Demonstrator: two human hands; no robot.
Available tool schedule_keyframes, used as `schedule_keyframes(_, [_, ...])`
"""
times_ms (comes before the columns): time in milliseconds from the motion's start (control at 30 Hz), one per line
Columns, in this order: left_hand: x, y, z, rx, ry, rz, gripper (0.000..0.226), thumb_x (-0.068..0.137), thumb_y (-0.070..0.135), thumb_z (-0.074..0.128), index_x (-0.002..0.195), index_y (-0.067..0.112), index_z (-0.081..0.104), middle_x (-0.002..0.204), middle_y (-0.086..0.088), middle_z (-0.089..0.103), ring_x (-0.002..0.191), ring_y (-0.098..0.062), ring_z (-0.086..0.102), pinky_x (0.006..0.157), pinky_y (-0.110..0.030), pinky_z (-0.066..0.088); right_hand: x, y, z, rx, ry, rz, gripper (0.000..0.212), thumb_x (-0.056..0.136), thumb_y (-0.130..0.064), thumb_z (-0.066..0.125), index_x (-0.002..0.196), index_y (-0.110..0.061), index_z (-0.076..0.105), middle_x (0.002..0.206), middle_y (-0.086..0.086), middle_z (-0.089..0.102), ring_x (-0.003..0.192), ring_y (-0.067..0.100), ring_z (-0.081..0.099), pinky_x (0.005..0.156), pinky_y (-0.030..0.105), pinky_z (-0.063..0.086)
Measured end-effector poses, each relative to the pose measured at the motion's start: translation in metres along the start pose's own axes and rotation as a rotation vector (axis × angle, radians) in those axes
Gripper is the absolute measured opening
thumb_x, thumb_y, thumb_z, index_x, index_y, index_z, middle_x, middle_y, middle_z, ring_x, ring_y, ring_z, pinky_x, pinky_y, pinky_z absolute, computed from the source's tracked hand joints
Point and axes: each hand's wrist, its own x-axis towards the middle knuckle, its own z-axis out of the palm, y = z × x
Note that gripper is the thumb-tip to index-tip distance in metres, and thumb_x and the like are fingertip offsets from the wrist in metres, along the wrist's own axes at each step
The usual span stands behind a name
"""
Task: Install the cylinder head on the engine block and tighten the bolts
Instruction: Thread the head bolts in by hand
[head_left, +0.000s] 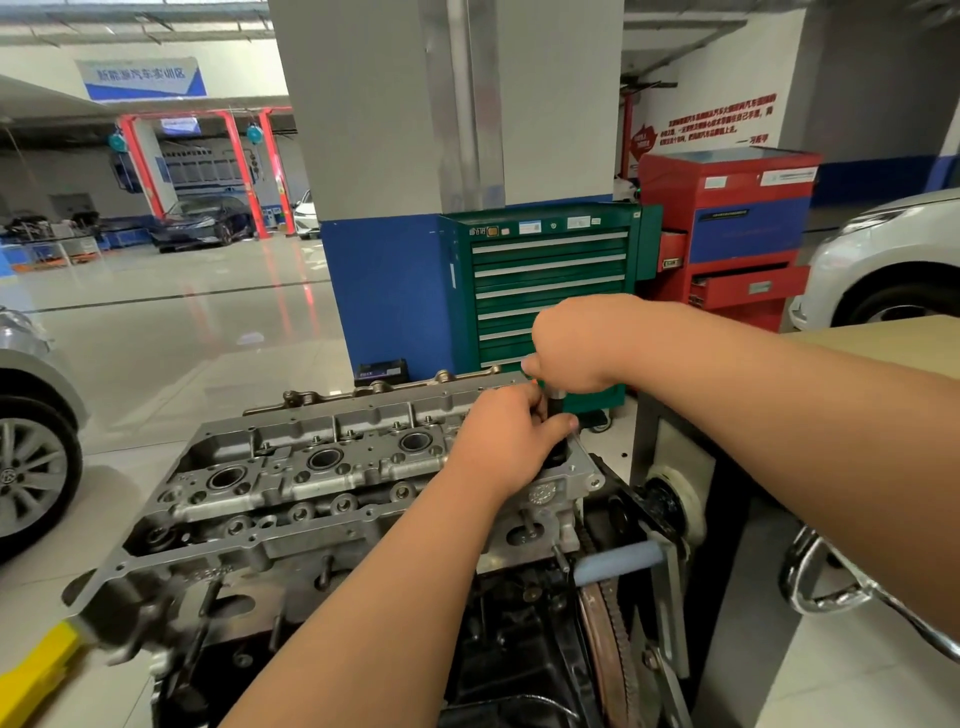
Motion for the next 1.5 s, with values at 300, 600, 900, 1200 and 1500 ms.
schedule_keyframes(300, [-0.007, -0.003, -0.007, -0.089, -0.059, 0.042, 0.020, 0.096, 0.026, 0.054, 0.097, 0.009, 0.064, 0.084, -0.004, 0.065, 0.075, -0.018, 0.057, 0.066, -0.029, 0.041, 0.002, 0.005, 0.006, 0.203, 0.097, -0.078, 0.026, 0.101, -0.021, 0.037, 0.094, -0.008, 0.058, 0.070, 0.001, 0.045, 0.068, 0.022, 0.047, 0.059, 0.030, 0.039])
schedule_keyframes(600, [-0.003, -0.004, -0.004, -0.082, 0.076, 0.055, 0.020, 0.088, 0.027, 0.067, 0.081, 0.008, 0.067, 0.067, 0.002, 0.061, 0.059, -0.007, 0.049, 0.052, -0.010, 0.035, 0.001, 0.013, 0.008, 0.143, 0.046, -0.153, 0.043, 0.103, -0.037, 0.033, 0.089, -0.007, 0.061, 0.076, 0.003, 0.054, 0.062, 0.015, 0.047, 0.054, 0.028, 0.035])
schedule_keyframes(900, [-0.006, -0.004, -0.005, -0.121, 0.076, 0.055, 0.025, 0.086, 0.021, 0.066, 0.064, 0.027, 0.058, 0.057, 0.009, 0.057, 0.050, 0.002, 0.048, 0.047, -0.010, 0.032, 0.005, -0.020, 0.009, 0.067, -0.004, 0.216, 0.018, 0.087, -0.010, 0.051, 0.070, -0.015, 0.045, 0.072, 0.001, 0.041, 0.068, 0.023, 0.045, 0.056, 0.035, 0.037])
schedule_keyframes(1200, [-0.001, -0.002, 0.000, -0.186, 0.095, -0.011, 0.031, 0.080, 0.025, 0.075, 0.069, 0.008, 0.052, 0.056, 0.007, 0.043, 0.052, -0.009, 0.038, 0.054, -0.025, 0.032, -0.010, 0.015, 0.022, 0.441, 0.122, -0.135, 0.015, 0.099, -0.035, 0.045, 0.100, -0.020, 0.048, 0.082, -0.005, 0.057, 0.070, 0.007, 0.050, 0.056, 0.025, 0.036])
schedule_keyframes(1500, [-0.007, -0.003, -0.001, -0.037, 0.018, 0.039, 0.029, 0.079, 0.038, 0.074, 0.081, 0.014, 0.058, 0.071, 0.003, 0.056, 0.069, -0.014, 0.050, 0.059, -0.026, 0.039, -0.003, 0.002, 0.015, 0.266, 0.276, 0.109, 0.038, 0.097, -0.044, 0.045, 0.080, -0.012, 0.057, 0.073, 0.000, 0.055, 0.065, 0.018, 0.052, 0.060, 0.032, 0.043])
